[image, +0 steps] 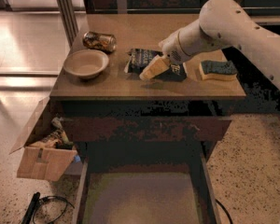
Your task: Place blue chip bag into middle drawer
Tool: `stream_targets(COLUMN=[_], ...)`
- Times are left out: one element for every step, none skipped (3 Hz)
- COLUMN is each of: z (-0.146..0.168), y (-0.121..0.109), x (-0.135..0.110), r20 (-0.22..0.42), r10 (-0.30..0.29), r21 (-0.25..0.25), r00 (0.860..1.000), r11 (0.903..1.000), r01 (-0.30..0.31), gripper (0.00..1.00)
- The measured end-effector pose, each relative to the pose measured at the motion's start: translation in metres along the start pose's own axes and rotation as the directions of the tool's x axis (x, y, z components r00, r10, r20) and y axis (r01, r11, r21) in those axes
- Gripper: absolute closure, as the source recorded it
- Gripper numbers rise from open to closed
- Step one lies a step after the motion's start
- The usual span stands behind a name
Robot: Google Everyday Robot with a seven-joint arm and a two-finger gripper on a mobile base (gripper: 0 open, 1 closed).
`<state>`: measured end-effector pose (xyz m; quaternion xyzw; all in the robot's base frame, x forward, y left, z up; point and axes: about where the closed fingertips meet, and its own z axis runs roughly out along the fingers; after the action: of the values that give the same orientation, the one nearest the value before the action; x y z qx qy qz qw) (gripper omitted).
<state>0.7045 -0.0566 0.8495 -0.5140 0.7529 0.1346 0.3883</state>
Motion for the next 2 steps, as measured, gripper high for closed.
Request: stream_targets(z=[0.0001, 0.0001], y=[0.0, 0.0], x=[0.0, 0.0], r20=[0.0, 0.0], r10=[0.0, 0.0], r21=[0.0, 0.0], r00=[1.0, 1.0], r11=[1.0, 1.0], r01=[0.0, 0.0], gripper=[0.42, 0.65])
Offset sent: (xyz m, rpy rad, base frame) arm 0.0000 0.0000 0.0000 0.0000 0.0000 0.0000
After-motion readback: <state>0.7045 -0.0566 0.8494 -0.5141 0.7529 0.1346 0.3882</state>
